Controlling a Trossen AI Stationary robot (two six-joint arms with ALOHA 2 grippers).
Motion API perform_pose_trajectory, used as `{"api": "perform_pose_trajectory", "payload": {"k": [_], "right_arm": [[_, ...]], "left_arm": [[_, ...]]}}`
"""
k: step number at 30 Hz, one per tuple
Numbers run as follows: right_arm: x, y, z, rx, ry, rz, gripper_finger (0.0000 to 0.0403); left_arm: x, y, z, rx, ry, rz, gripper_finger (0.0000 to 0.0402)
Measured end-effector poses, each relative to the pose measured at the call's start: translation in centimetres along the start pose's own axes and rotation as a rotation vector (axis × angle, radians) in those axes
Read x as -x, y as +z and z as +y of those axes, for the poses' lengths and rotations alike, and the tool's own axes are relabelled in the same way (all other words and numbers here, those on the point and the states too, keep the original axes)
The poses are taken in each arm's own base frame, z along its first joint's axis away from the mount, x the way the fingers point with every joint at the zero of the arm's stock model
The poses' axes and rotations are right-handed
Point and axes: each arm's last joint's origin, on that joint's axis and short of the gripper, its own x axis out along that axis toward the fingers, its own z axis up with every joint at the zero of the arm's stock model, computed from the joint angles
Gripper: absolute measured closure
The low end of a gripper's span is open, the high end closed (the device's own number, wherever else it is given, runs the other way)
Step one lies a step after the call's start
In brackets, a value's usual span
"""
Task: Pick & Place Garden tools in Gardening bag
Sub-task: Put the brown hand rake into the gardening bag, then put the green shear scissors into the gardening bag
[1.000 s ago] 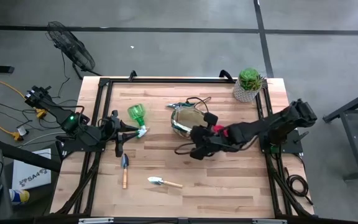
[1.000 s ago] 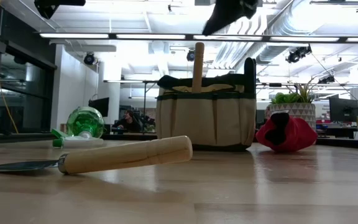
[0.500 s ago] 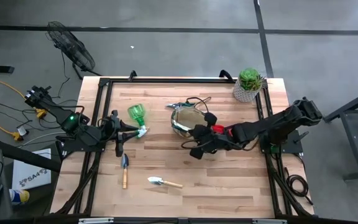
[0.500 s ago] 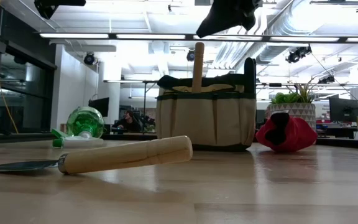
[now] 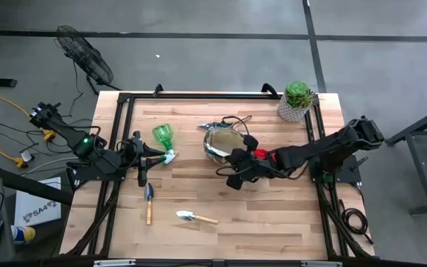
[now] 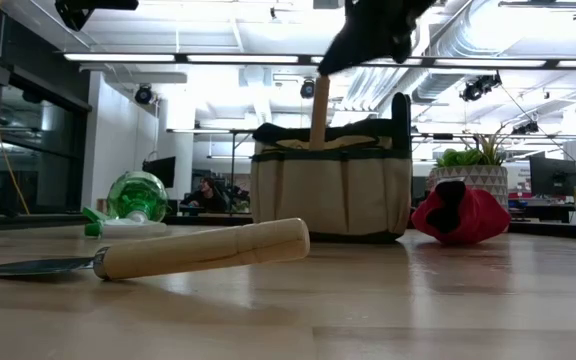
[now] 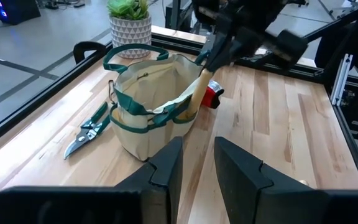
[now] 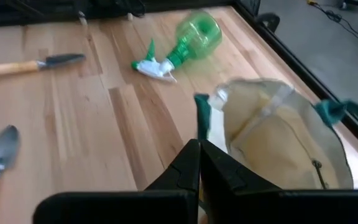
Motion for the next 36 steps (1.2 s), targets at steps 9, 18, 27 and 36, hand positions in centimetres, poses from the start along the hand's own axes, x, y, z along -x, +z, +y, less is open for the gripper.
{"api": "perform_pose_trajectory", "payload": {"k": [9,18,27,36], "right_arm": [[-1.4,-0.4,-1.2,-0.041,-0.020,-0.035,0.0399],[-2.5,0.2,-3.1,-0.064,-0.076,-0.037,0.0399],[-2.2,0.4,-3.3,-0.070,-0.079,-0.046,0.0399],[2.2,1.9,-3.7,-0.070,-0.088,-0.146,0.0399]], "left_arm": [[0.0,0.0,0.0,0.000,0.006,-0.003,0.0312],[0.0,0.0,0.0,0.000,0.007,-0.004,0.0312],[0.0,0.0,0.0,0.000,0.007,-0.004,0.0312],[0.0,0.0,0.0,0.001,0.007,-0.004,0.0312]]}}
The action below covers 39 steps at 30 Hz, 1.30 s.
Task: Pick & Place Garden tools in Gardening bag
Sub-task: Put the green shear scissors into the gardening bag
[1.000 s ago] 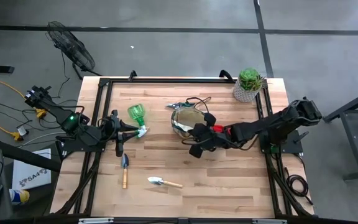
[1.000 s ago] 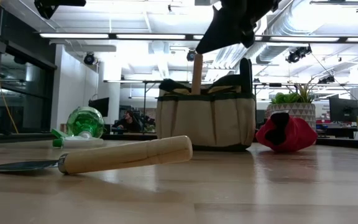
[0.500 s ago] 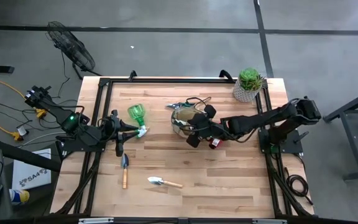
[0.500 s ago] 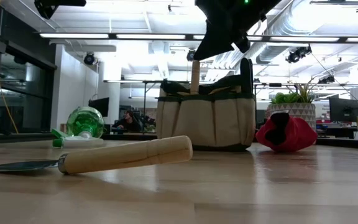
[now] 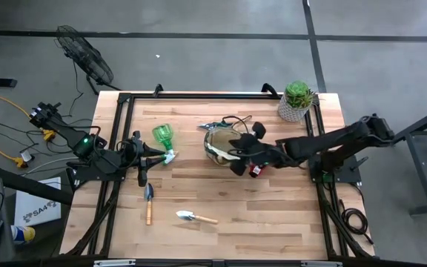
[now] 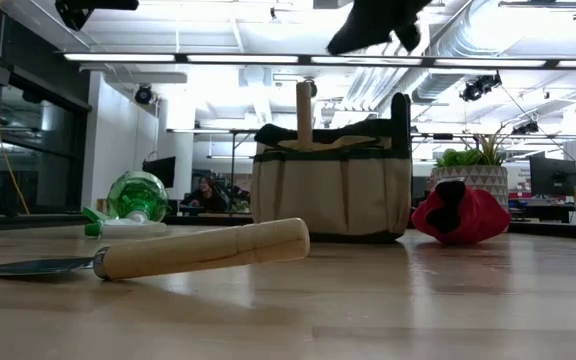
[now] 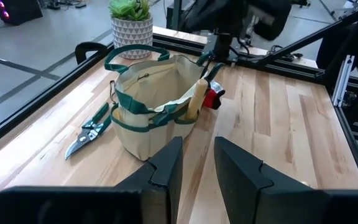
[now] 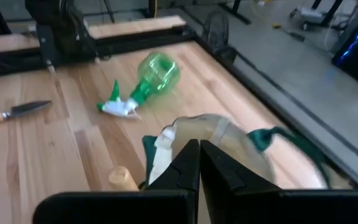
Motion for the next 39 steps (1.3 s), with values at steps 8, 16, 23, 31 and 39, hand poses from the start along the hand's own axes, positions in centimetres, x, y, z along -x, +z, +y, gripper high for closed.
{"api": "perform_pose_trajectory", "payload": {"k": [8,16,23,31,39], "right_arm": [[2.7,-0.5,-1.2,-0.009,-0.055,0.075,0.0399],[3.5,-2.4,-1.5,0.014,-0.095,0.220,0.0399],[4.2,-3.1,-1.0,-0.029,-0.016,0.306,0.0399],[5.0,-3.8,-0.4,-0.070,0.033,0.373,0.0399],[6.2,-4.7,0.3,-0.081,0.032,0.418,0.0399]], "left_arm": [[0.0,0.0,0.0,0.015,0.000,0.000,0.0312],[0.0,0.0,0.0,0.015,-0.001,0.001,0.0312],[0.0,0.0,0.0,0.013,0.001,0.003,0.0312],[-0.1,-0.1,-0.1,0.008,-0.004,0.011,0.0312],[-0.2,-0.2,-0.1,0.000,-0.007,0.024,0.0312]]}}
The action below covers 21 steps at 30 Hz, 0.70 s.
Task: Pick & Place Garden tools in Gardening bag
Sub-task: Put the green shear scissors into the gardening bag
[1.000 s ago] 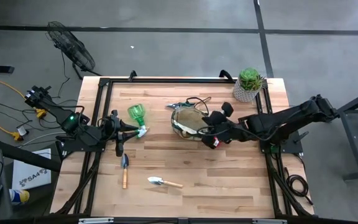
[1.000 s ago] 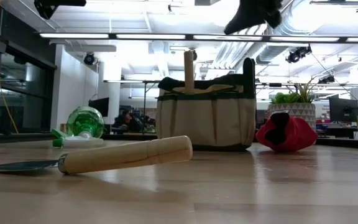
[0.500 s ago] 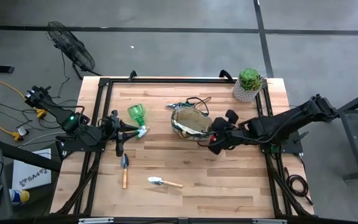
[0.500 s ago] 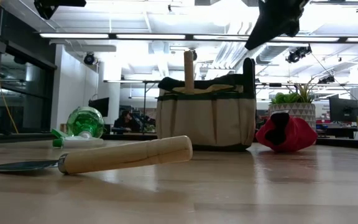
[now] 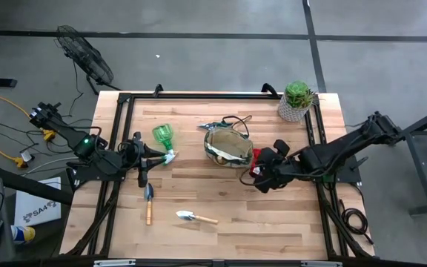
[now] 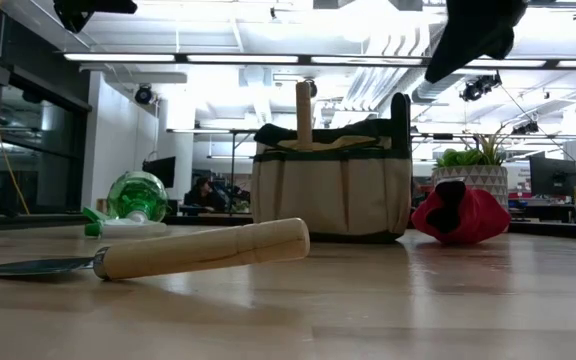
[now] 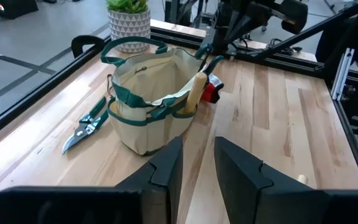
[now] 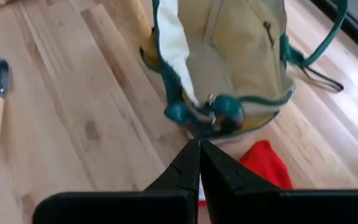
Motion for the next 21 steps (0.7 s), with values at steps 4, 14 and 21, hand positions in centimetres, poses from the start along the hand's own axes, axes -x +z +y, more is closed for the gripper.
{"api": "perform_pose_trajectory", "payload": {"k": [4,14,21], "right_arm": [[0.3,-0.5,0.1,0.003,-0.024,-0.005,0.0399],[-0.4,-1.9,-0.4,-0.044,-0.072,0.033,0.0399],[0.3,-1.1,-2.4,-0.069,-0.121,0.032,0.0399]], "left_arm": [[-0.1,0.0,0.0,-0.008,0.043,-0.014,0.0312],[-1.0,-0.6,0.1,-0.098,0.203,-0.021,0.0312],[-2.3,0.1,2.0,-0.122,0.280,0.021,0.0312]]}}
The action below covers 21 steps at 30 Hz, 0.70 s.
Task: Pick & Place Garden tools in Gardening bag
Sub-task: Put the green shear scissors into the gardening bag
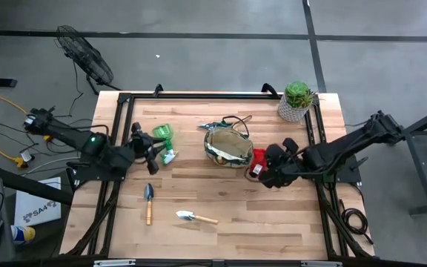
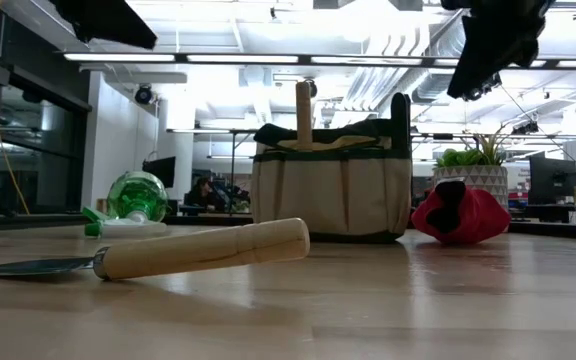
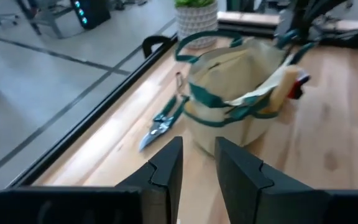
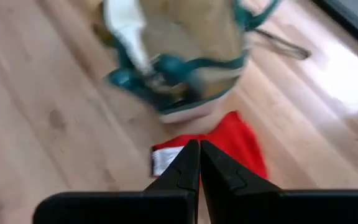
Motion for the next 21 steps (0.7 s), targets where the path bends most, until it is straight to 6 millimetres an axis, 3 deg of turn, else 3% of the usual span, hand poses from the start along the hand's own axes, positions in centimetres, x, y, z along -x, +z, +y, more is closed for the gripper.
{"api": "perform_pose_trajectory", "payload": {"k": [11,21], "right_arm": [[-0.6,3.7,-5.1,0.005,-0.001,0.036,0.0381],[-2.9,7.9,-11.2,0.076,0.024,-0.008,0.0267]], "left_arm": [[-3.1,1.4,3.5,-0.083,-0.004,0.044,0.0312],[-4.8,3.5,8.1,-0.176,0.039,-0.085,0.0312]]}}
